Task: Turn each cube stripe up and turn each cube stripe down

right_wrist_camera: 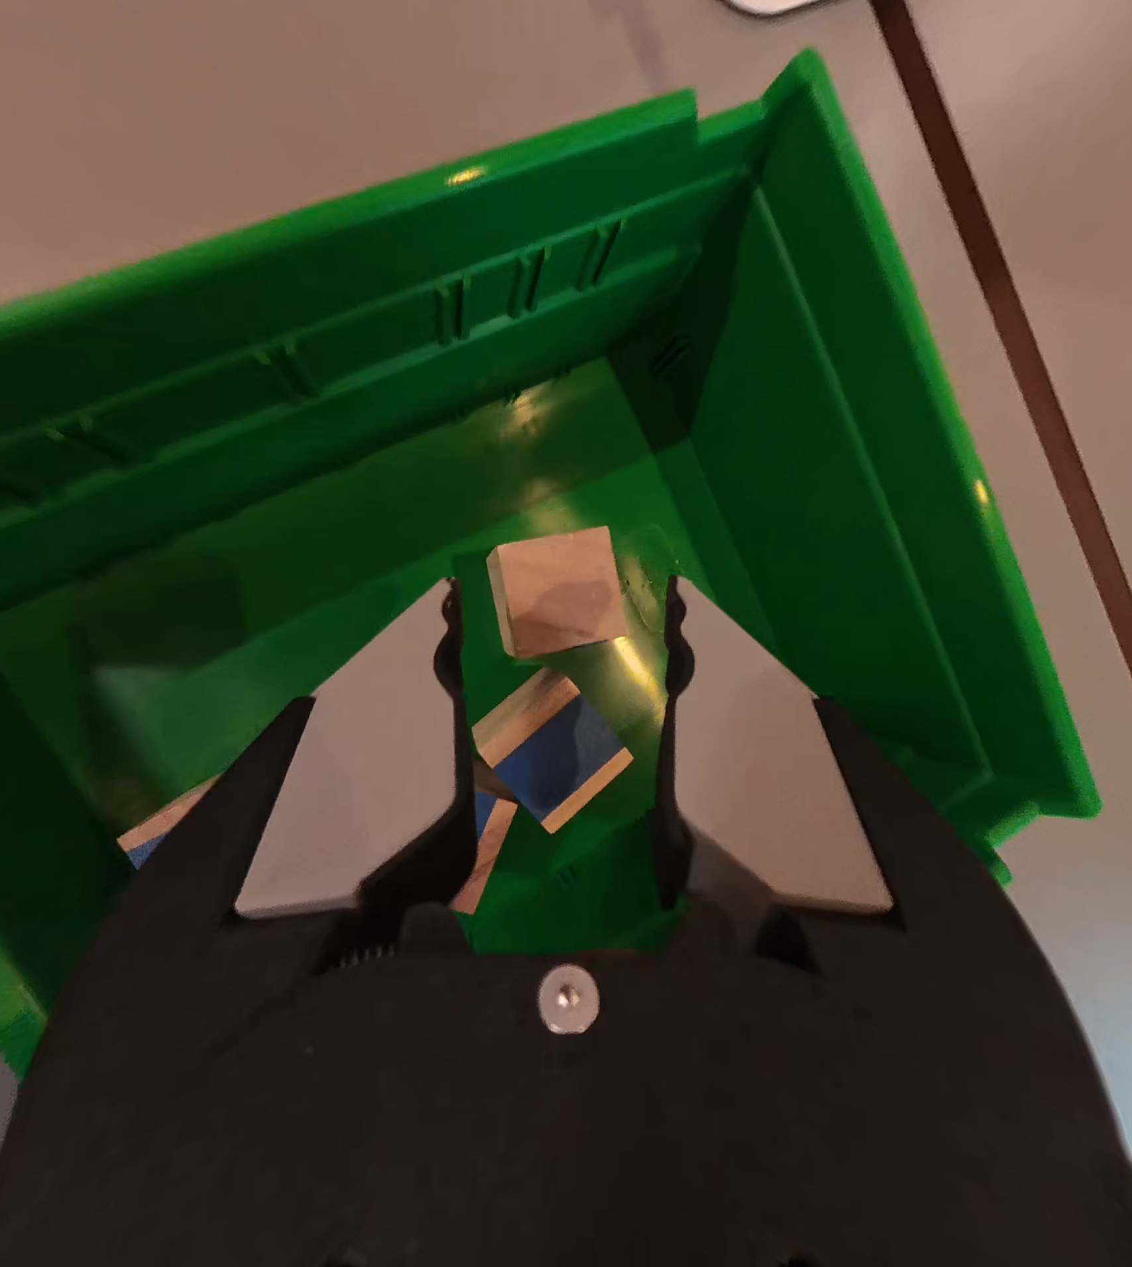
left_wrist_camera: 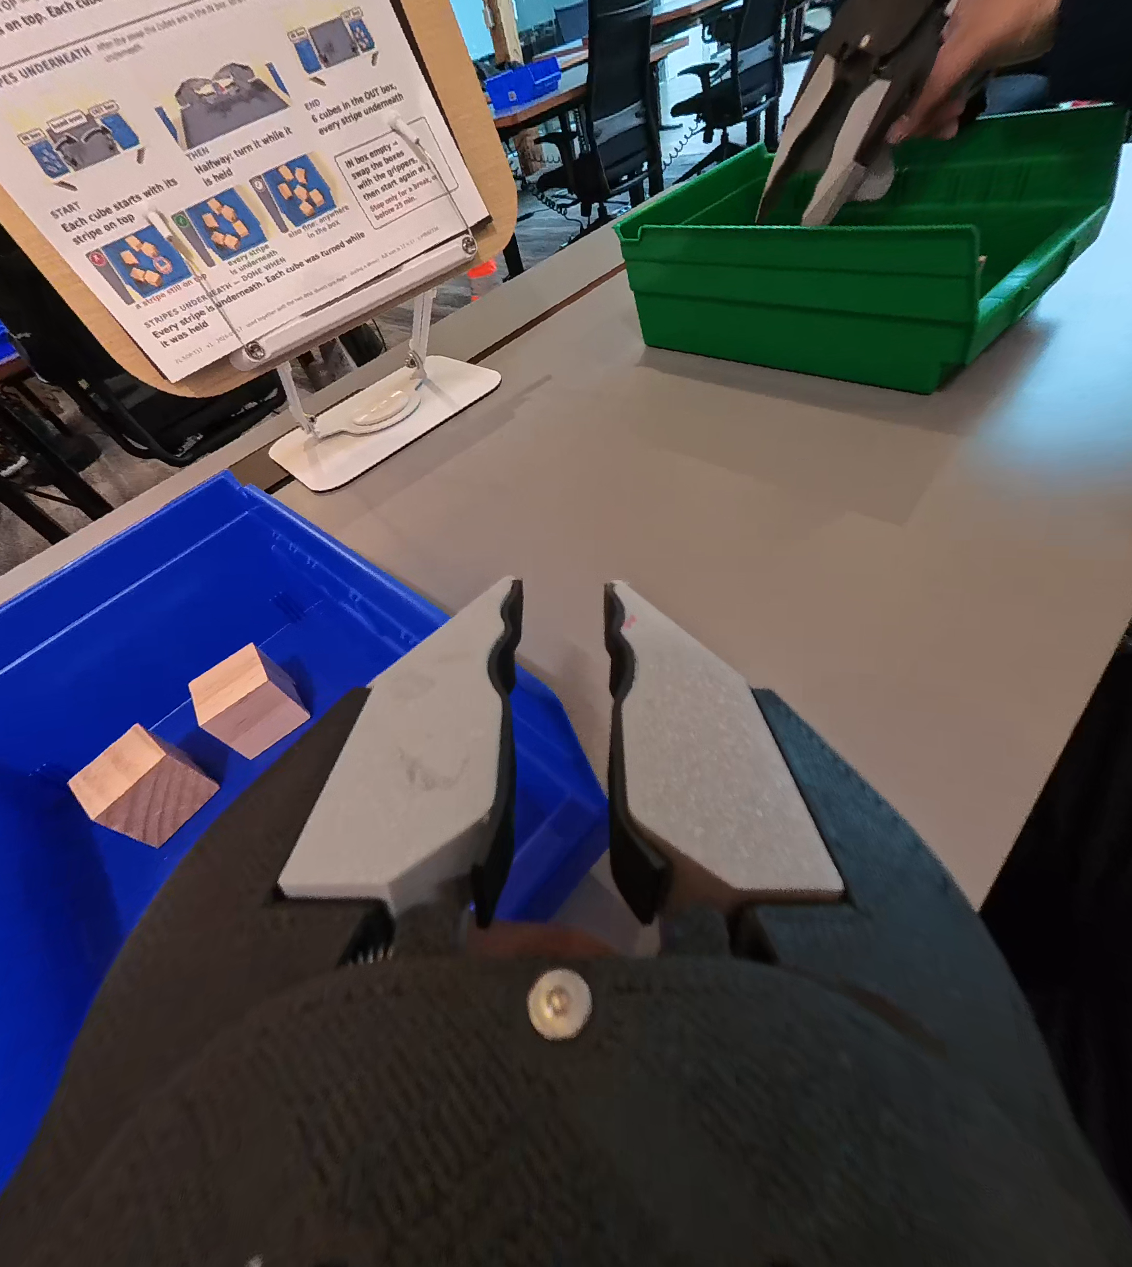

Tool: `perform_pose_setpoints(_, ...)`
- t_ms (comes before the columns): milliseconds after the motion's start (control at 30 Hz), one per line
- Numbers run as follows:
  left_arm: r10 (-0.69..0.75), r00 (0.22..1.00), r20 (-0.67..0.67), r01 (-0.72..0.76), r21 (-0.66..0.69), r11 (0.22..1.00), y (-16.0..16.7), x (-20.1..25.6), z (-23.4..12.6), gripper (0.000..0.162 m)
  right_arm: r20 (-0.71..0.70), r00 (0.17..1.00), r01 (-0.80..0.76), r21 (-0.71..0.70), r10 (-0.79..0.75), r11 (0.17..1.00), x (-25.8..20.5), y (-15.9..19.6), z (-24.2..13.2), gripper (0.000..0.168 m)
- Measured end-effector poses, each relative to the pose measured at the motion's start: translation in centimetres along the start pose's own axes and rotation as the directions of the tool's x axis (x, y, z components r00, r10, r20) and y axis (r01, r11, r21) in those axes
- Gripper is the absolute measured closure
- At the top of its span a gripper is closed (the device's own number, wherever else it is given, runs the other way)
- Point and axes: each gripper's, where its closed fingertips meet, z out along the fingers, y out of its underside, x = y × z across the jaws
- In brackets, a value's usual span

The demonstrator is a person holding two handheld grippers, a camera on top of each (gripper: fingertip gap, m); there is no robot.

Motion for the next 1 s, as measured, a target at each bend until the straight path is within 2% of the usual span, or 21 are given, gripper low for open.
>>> perform_pose_setpoints(167, 0.015, 1.0, -0.008, -0.015, -0.009, 1.0, 0.2, 0.3, 0.1, 0.14, 0.009, 1.0, 0.025, -0.077, -0.024, 0.997, 0.0, 0.9, 0.9, 0.103)
perform_pose_setpoints(300, 0.018, 1.0, -0.013, -0.018, -0.012, 1.0, 0.2, 0.4, 0.3, 0.14, 0.01, 0.999, 0.042, -0.143, -0.041, 0.989, 0.0, 1.7, 1.5, 0.104)
perform_pose_setpoints(433, 0.026, 0.999, -0.02, -0.027, -0.018, 0.999, 0.3, 0.7, 0.4, 0.14, -0.005, 0.998, 0.054, -0.233, -0.057, 0.971, 0.1, 2.8, 2.3, 0.127)
perform_pose_setpoints(667, 0.034, 0.999, -0.028, -0.035, -0.014, 0.999, 0.2, 0.9, 0.3, 0.14, 0.001, 0.998, 0.055, -0.317, -0.057, 0.947, -0.5, 3.6, 2.3, 0.126)
perform_pose_setpoints(767, 0.029, 0.999, -0.036, -0.029, -0.003, 1.0, -0.1, 1.1, 0.2, 0.14, 0.019, 0.999, 0.048, -0.418, -0.044, 0.907, -1.0, 4.7, 0.5, 0.126)
perform_pose_setpoints(900, 0.039, 0.998, -0.049, -0.039, -0.001, 0.999, -0.3, 1.6, 0.4, 0.14, -0.001, 0.996, 0.079, -0.516, -0.093, 0.853, -1.2, 4.2, -1.8, 0.126)
perform_pose_setpoints(1000, 0.052, 0.997, -0.058, -0.052, -0.003, 0.999, -0.4, 2.0, 0.3, 0.14, -0.005, 0.982, 0.136, -0.677, -0.189, 0.723, -1.4, 4.9, -2.5, 0.127)
